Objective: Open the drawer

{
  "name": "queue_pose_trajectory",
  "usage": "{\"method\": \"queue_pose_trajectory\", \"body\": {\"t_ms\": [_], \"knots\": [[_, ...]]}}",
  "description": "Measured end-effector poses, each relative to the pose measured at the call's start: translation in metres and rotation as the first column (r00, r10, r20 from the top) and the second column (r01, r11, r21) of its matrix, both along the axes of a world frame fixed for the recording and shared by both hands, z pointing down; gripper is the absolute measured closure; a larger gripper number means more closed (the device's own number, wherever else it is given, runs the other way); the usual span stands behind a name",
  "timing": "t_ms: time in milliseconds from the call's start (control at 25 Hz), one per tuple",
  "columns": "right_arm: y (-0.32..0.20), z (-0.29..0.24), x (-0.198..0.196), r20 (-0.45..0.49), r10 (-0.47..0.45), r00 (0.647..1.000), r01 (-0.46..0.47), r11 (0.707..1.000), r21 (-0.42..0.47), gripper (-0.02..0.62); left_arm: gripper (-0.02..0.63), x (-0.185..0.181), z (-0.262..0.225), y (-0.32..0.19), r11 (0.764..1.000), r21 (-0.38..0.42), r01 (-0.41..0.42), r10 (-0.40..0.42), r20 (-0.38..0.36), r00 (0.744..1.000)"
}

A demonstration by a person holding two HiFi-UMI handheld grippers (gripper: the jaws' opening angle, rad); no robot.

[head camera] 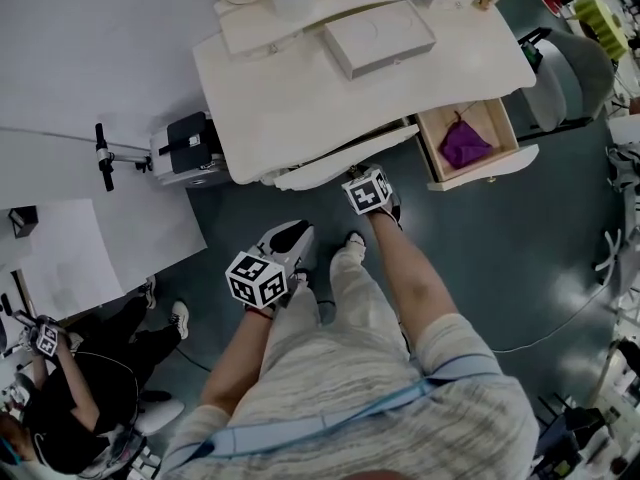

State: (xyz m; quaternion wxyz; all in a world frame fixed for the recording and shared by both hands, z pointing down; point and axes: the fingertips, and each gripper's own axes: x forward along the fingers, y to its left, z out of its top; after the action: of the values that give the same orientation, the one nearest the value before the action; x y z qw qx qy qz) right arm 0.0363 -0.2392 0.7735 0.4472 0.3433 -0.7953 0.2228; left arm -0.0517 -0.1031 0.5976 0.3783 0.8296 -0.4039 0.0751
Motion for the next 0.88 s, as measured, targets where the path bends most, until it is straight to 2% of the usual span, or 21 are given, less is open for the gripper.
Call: {"method": "queue_pose_trajectory", "body": {"t_ms": [880], "knots": [[0.075, 0.0, 0.037, -0.042, 0.019, 0.999, -0.021, 0.999, -0.048, 0.472, 0.545, 0.031, -0.016, -0.001, 0.994, 0.038, -0.106, 0.108, -0.028, 0.994]]}}
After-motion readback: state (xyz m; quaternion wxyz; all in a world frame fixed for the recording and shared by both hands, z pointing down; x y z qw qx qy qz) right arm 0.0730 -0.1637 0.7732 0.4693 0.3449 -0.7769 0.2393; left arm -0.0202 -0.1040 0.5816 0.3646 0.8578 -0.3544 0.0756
